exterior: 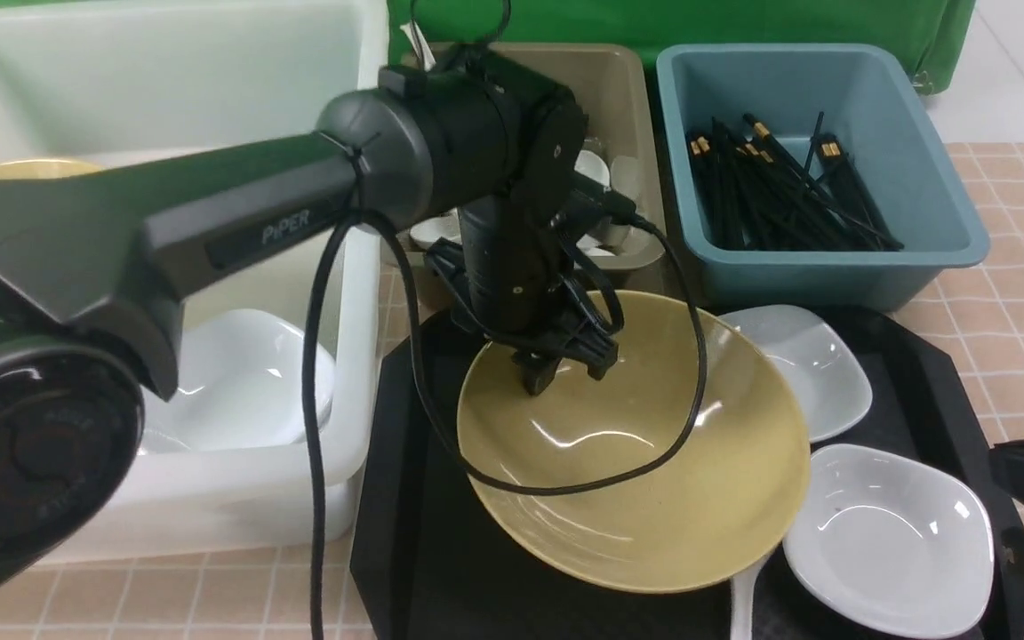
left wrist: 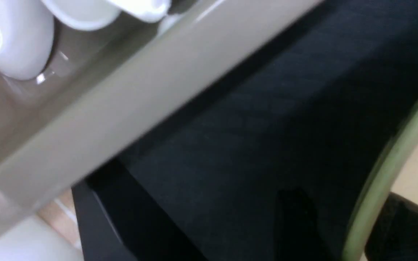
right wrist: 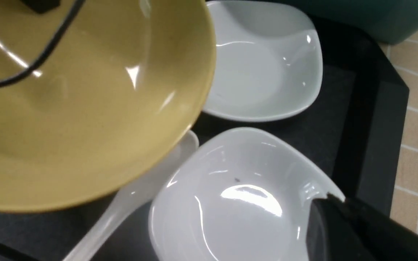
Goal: On brown table put chopsticks spoon bowls plates into blue grey white boxes.
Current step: 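Grasp the large bowl on the tray by its rim, then place the tan bowl onto the bowl stack in the left bin with the left gripper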
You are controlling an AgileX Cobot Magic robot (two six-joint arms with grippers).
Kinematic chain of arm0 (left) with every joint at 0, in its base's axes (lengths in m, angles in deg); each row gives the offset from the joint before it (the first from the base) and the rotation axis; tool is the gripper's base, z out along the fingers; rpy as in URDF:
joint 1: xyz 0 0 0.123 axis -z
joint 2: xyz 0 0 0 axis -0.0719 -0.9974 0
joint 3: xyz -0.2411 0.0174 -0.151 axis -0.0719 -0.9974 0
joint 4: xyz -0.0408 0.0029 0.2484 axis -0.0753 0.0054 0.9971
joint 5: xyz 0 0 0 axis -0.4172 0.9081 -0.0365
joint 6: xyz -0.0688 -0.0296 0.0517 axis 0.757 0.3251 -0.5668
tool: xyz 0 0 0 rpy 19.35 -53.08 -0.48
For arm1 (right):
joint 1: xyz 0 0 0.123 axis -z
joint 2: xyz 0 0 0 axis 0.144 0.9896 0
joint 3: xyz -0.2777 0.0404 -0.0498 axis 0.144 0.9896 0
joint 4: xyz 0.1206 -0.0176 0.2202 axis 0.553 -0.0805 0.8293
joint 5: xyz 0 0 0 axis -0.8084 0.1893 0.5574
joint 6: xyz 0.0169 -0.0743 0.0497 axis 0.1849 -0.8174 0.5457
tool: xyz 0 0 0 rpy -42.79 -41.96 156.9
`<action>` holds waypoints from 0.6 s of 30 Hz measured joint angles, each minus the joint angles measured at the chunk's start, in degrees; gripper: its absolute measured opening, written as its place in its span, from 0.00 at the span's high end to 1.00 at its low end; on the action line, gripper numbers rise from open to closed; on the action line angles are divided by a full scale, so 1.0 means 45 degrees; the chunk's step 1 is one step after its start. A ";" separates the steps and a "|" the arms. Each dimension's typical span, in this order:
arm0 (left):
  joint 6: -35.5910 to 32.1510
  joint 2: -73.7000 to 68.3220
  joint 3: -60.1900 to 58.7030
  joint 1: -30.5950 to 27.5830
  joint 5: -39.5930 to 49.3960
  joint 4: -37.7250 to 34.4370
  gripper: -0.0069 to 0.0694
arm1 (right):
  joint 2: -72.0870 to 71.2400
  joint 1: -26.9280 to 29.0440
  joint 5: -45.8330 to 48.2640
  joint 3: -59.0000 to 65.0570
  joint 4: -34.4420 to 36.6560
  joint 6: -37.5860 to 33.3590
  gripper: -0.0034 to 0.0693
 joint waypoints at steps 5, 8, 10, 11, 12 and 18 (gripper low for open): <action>-0.0015 0.1191 0.0197 0.0000 0.0291 -0.0351 0.86 | 0.0000 0.0000 -0.0013 0.0000 0.0000 0.0201 0.83; -0.0100 0.2531 0.0222 -0.0026 0.0108 -0.0650 0.90 | 0.0000 0.0000 -0.0024 0.0000 0.0009 0.0216 0.83; -0.0075 0.3395 0.0222 -0.0040 -0.0287 -0.0596 0.90 | 0.0000 0.0000 -0.0024 0.0000 0.0009 0.0243 0.83; 0.0011 0.3746 0.0222 -0.0066 -0.0457 -0.0703 0.90 | 0.0000 0.0000 -0.0024 0.0000 0.0009 0.0243 0.83; 0.0109 0.4270 0.0222 -0.0067 -0.0753 -0.0834 0.90 | 0.0000 0.0000 -0.0024 0.0000 0.0009 0.0256 0.83; 0.0660 0.6784 -0.0510 -0.0218 -0.2290 -0.0853 0.90 | 0.0010 0.0000 -0.0024 0.0000 0.0009 0.0255 0.82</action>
